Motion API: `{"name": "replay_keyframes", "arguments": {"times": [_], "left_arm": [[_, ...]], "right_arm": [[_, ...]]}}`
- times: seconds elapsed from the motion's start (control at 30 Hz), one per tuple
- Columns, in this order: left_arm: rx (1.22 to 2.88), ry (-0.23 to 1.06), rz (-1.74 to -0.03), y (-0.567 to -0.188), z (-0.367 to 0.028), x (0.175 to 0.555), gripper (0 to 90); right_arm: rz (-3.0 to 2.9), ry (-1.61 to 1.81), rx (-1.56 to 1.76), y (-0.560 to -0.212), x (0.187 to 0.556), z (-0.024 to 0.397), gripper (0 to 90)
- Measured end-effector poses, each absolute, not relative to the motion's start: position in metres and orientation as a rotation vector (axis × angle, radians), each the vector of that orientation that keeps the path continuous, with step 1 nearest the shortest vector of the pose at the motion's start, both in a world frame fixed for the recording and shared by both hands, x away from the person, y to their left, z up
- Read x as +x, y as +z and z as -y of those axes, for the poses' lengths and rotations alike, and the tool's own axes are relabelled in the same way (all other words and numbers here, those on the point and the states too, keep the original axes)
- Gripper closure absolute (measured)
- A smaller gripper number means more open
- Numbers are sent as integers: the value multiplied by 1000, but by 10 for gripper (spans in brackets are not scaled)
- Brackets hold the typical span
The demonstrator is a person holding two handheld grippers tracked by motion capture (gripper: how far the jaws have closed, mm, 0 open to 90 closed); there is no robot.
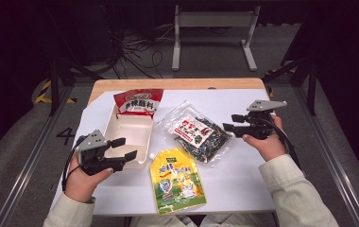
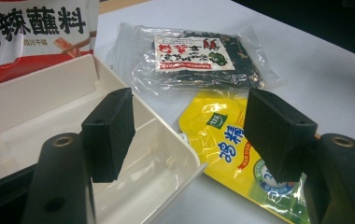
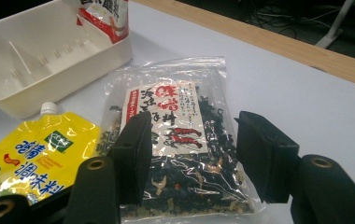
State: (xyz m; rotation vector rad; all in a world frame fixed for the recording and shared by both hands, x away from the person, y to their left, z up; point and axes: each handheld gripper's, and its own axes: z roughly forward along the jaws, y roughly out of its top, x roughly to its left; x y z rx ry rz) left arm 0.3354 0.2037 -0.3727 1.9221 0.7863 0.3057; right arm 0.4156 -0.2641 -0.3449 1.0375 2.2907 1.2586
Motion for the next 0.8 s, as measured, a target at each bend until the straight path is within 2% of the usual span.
{"name": "replay_keyframes", "arguments": {"times": [0.8], "left_arm": [[1930, 277, -801, -379, -216, 299, 338]], "right_arm": [[-2389, 1100, 1105, -373, 483, 239, 411]]}}
